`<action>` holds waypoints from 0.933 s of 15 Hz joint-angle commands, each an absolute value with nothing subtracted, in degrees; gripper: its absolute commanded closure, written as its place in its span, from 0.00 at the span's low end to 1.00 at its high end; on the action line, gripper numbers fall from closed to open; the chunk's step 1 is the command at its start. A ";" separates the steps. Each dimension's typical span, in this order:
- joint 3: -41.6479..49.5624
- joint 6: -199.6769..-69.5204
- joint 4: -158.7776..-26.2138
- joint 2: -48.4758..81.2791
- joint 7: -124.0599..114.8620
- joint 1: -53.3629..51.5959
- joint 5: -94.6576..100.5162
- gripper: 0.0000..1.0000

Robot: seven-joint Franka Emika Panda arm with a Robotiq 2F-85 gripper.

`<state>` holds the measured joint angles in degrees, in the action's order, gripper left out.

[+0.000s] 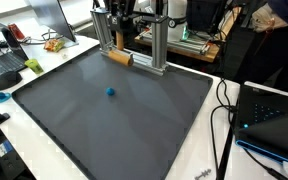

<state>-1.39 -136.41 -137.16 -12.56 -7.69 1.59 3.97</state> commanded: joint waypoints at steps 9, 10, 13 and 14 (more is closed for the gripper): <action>-0.74 -137.40 -124.88 1.18 -7.62 1.00 3.94 0.53; -0.74 -137.40 -124.75 1.27 -7.62 0.99 3.93 0.53; -0.74 -137.40 -124.56 1.26 -7.62 0.99 3.93 0.78; -0.70 -138.12 -124.54 2.14 -6.33 1.05 3.83 0.78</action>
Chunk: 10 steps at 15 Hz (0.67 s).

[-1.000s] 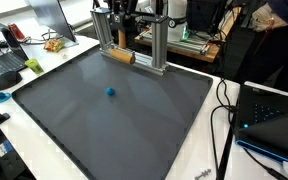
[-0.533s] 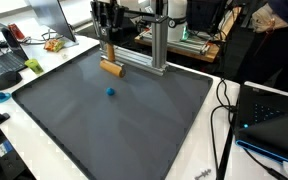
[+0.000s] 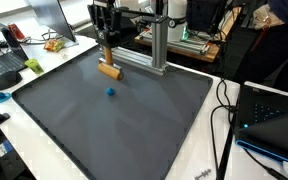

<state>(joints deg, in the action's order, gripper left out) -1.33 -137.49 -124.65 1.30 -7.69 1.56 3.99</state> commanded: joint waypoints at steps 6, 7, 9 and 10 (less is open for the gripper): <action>-0.19 -141.57 -124.20 6.19 -3.24 1.17 4.83 0.78; -0.06 -142.07 -124.03 6.82 -2.88 1.18 4.97 0.78; 0.07 -142.77 -123.79 7.96 -1.79 1.24 4.67 0.78; 0.13 -143.15 -123.60 8.57 -1.32 1.27 4.50 0.78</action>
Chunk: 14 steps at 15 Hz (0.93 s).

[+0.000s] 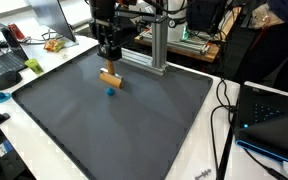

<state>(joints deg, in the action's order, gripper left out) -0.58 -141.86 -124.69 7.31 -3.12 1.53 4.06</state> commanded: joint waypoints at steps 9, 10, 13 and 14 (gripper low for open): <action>0.40 -145.60 -122.20 11.69 1.01 1.48 3.79 0.78; 0.39 -145.74 -122.02 12.05 1.29 1.53 3.60 0.78; 0.37 -145.86 -121.24 13.03 1.72 1.60 3.37 0.78; 0.41 -146.01 -120.92 13.38 1.70 1.59 3.42 0.78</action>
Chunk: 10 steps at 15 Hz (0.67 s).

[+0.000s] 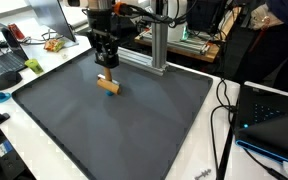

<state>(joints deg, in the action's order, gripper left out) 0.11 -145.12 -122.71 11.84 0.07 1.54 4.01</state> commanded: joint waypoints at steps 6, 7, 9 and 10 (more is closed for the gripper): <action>0.04 -144.45 -119.34 15.23 3.11 1.71 2.77 0.78; -0.16 -144.05 -119.16 15.54 3.67 1.82 2.27 0.78; -0.31 -143.13 -118.81 16.05 4.37 1.89 1.88 0.78; -0.50 -142.52 -118.63 16.22 4.94 2.01 1.36 0.78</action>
